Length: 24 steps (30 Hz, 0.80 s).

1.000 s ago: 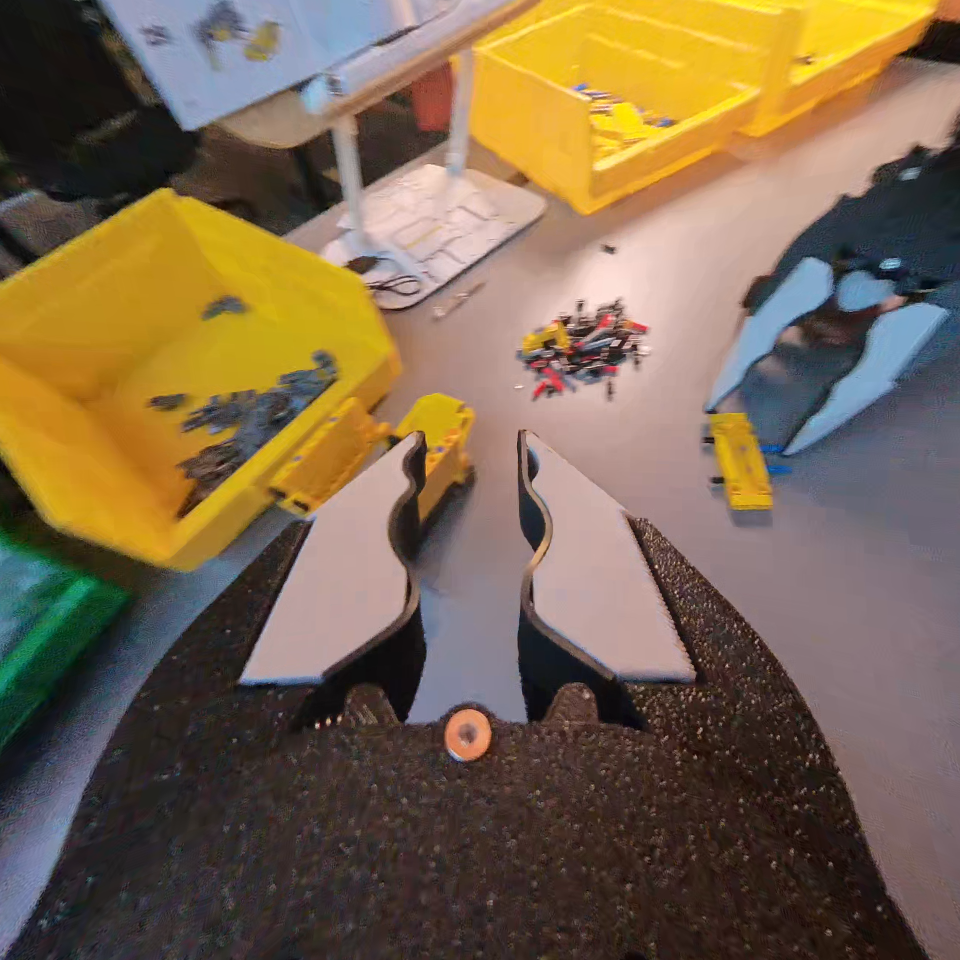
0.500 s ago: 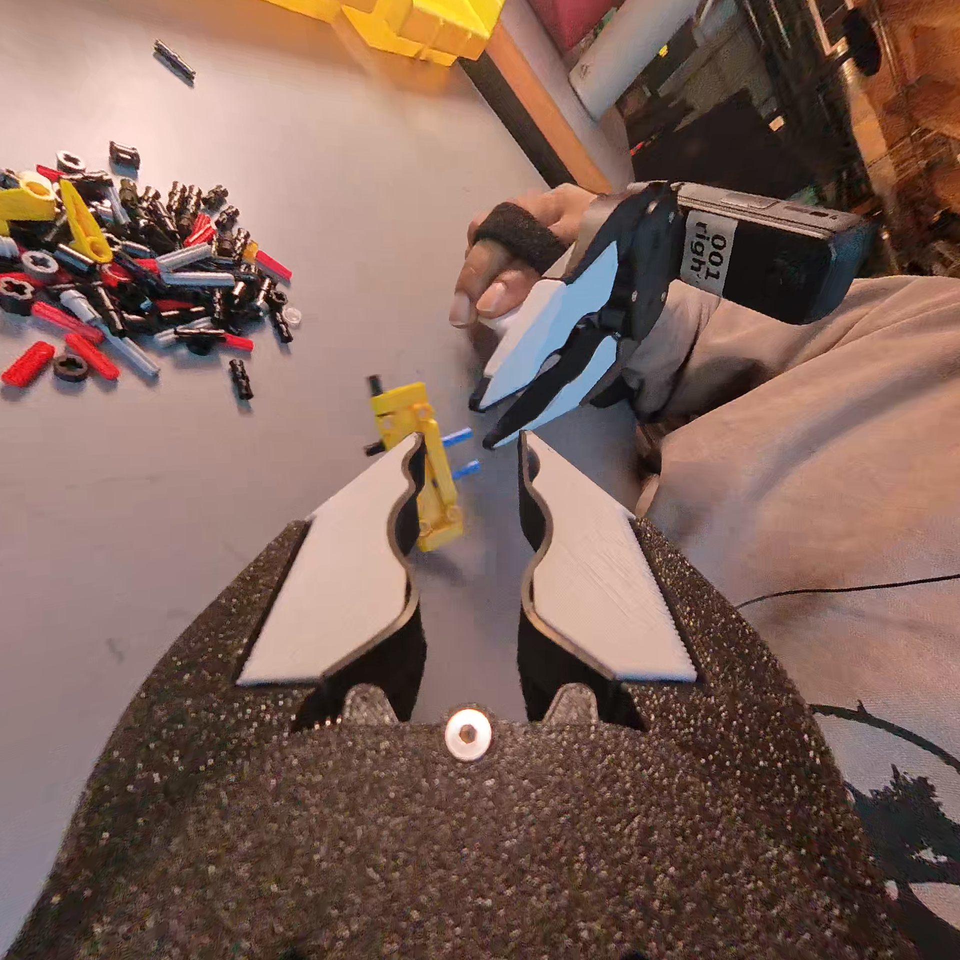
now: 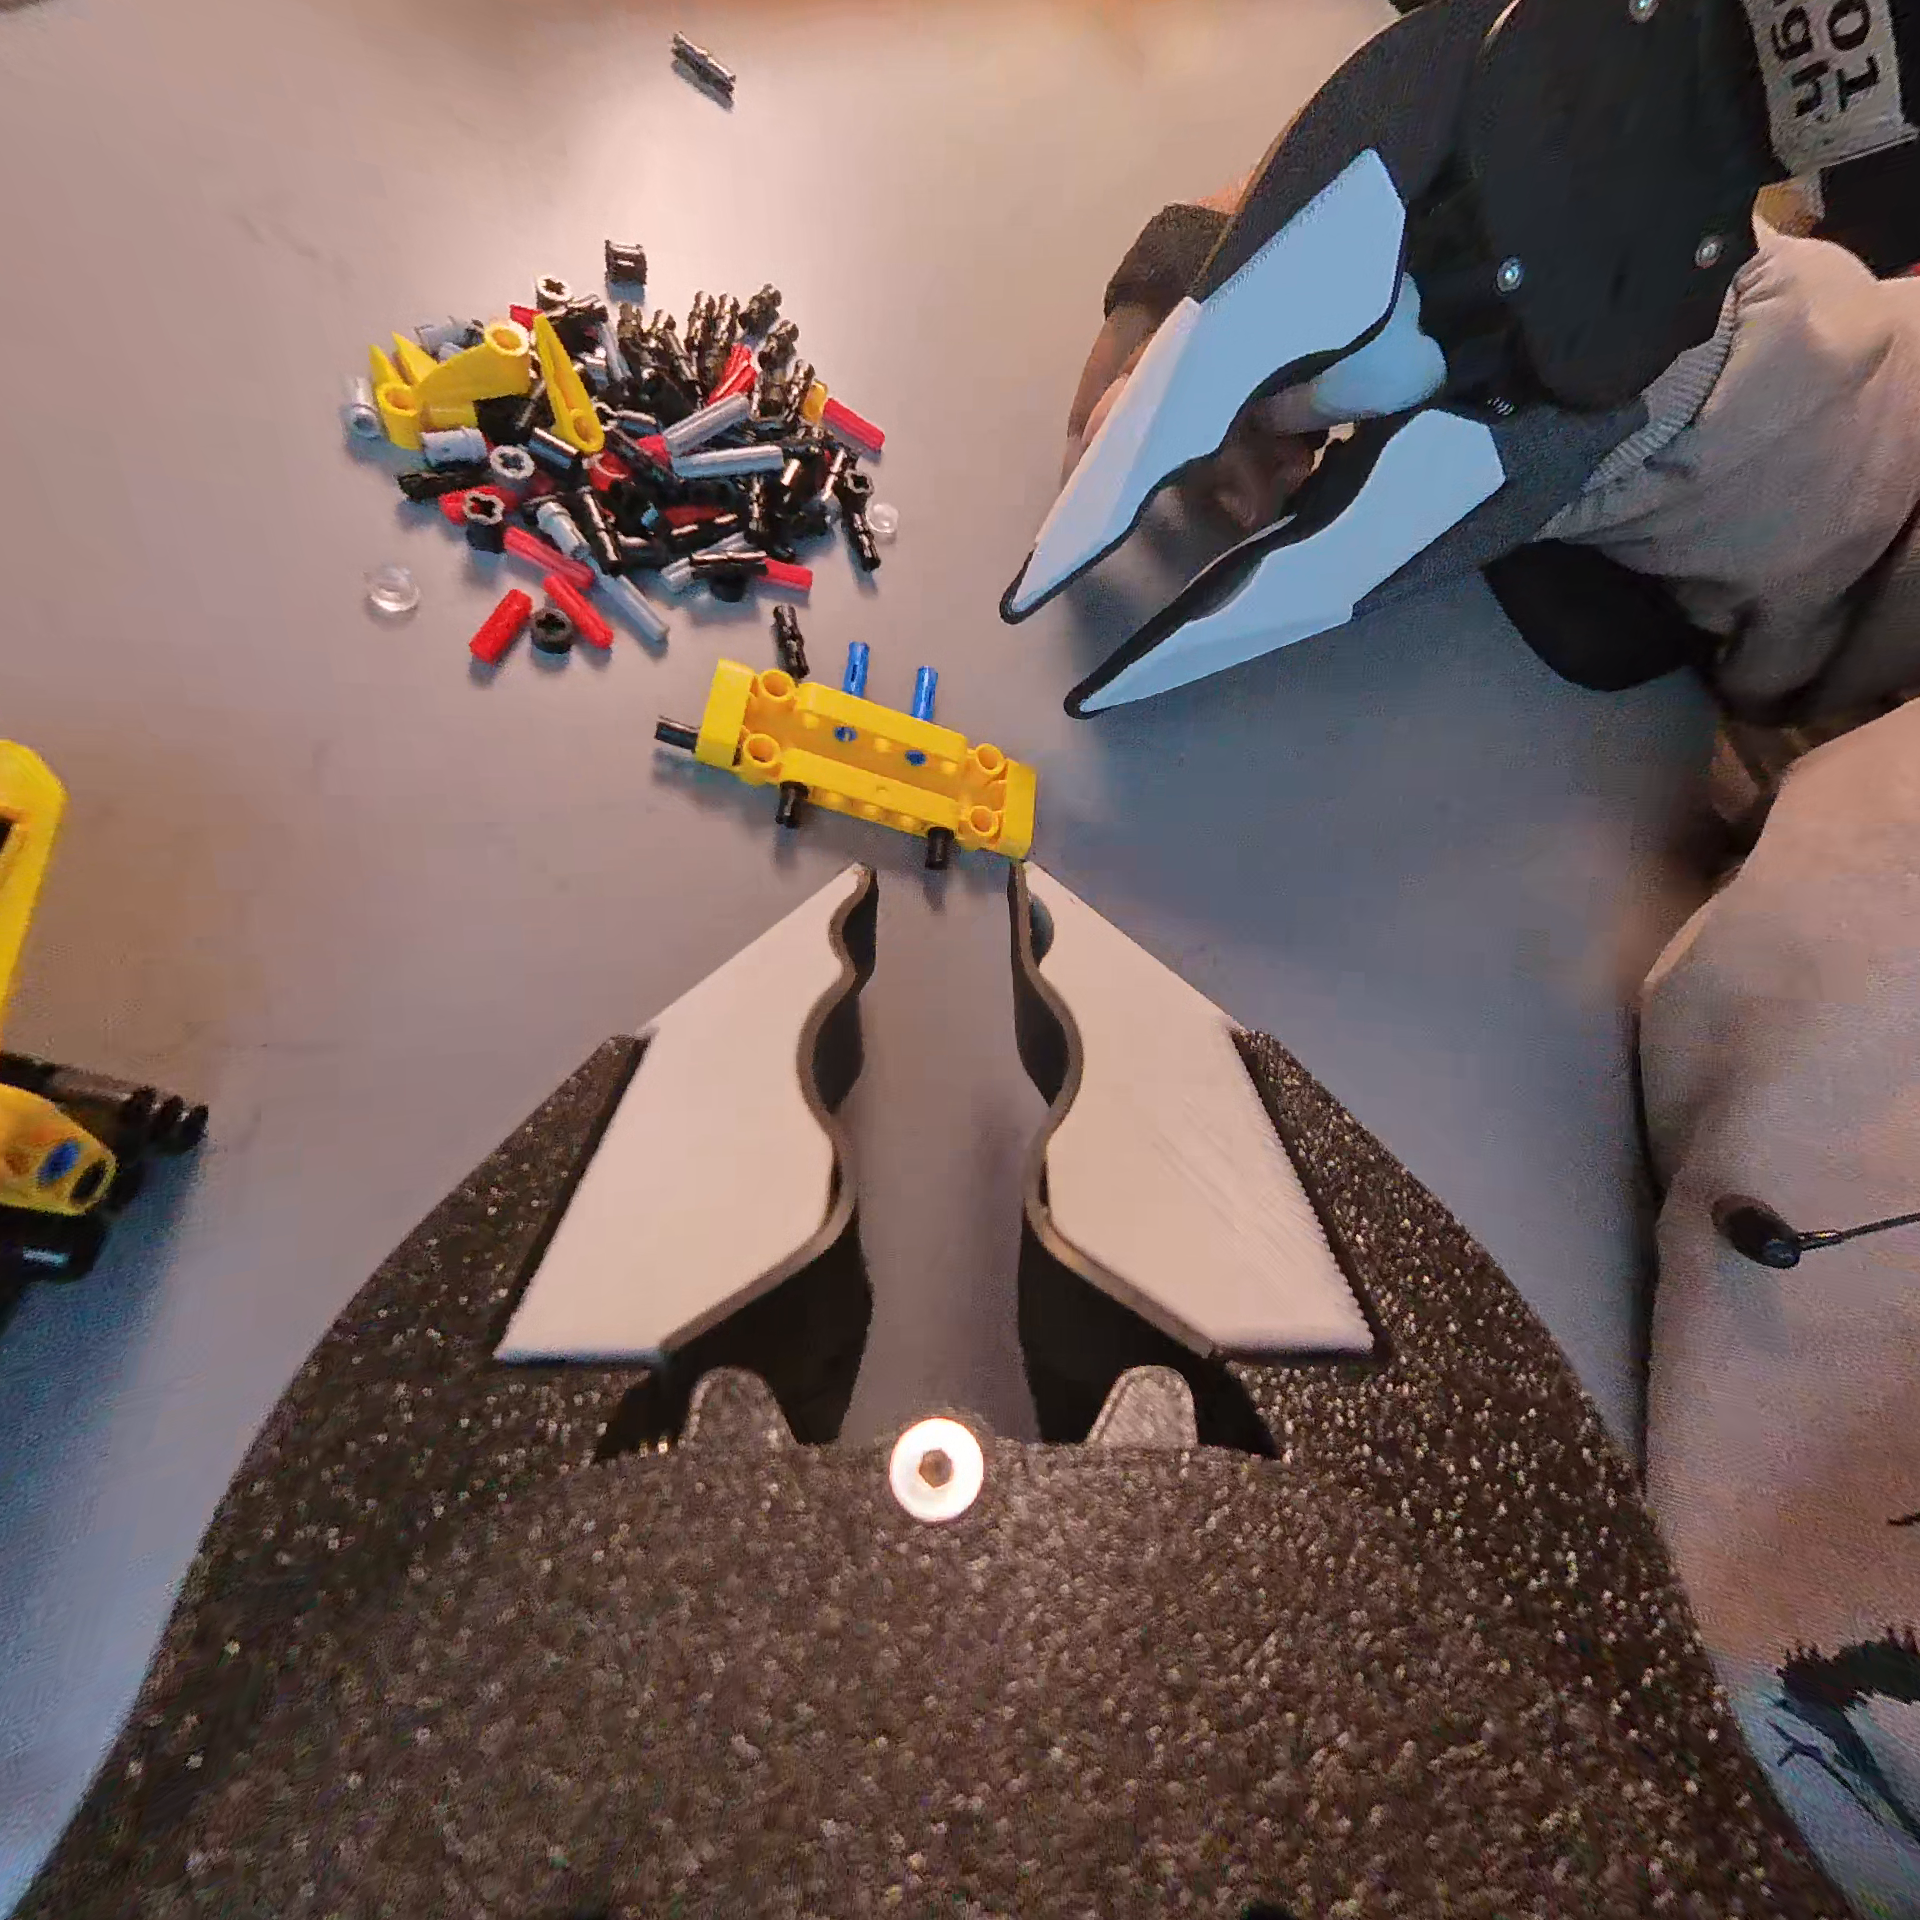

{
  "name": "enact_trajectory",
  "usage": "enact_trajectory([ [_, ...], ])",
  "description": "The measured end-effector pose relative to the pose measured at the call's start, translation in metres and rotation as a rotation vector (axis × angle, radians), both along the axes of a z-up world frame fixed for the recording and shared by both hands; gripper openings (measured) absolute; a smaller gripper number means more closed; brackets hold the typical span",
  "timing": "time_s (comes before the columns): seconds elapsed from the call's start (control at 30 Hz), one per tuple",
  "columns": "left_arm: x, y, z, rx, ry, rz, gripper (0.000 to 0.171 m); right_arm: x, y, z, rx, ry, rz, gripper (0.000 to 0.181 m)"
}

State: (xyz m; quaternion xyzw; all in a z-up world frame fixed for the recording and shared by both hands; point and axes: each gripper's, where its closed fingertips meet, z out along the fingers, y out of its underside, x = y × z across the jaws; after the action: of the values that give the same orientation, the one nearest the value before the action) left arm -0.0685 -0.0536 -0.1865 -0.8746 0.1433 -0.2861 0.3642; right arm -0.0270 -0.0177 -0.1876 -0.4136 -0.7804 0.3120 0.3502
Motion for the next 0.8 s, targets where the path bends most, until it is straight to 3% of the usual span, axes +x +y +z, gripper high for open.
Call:
enact_trajectory([
  [0.23, -0.002, -0.004, 0.002, 0.01, -0.008, -0.015, 0.024, -0.022, 0.006, -0.013, 0.147, -0.139, 0.076, 0.018],
  [0.33, 0.003, -0.005, 0.003, 0.004, -0.05, -0.025, 0.025, -0.027, -0.002, -0.017, 0.042, -0.232, 0.12, 0.004],
  [0.43, 0.002, -0.005, 0.004, -0.003, -0.089, -0.012, 0.027, -0.028, -0.002, -0.017, -0.053, -0.266, 0.128, 0.004],
  [0.53, -0.002, -0.001, 0.013, 0.0, -0.193, 0.038, 0.032, -0.029, -0.008, -0.011, 0.007, -0.148, 0.169, 0.003],
  [0.7, -0.004, 0.007, 0.042, 0.035, -0.492, 0.101, 0.044, -0.029, -0.024, 0.044, 0.24, 0.204, 0.214, 0.003],
  [0.73, 0.001, 0.006, 0.05, 0.048, -0.562, 0.079, 0.041, -0.027, -0.029, 0.053, 0.267, 0.247, 0.227, 0.003],
  [0.8, 0.013, -0.002, 0.066, 0.095, -0.629, -0.017, 0.009, -0.024, -0.039, 0.062, 0.285, 0.284, 0.254, 0.003],
])
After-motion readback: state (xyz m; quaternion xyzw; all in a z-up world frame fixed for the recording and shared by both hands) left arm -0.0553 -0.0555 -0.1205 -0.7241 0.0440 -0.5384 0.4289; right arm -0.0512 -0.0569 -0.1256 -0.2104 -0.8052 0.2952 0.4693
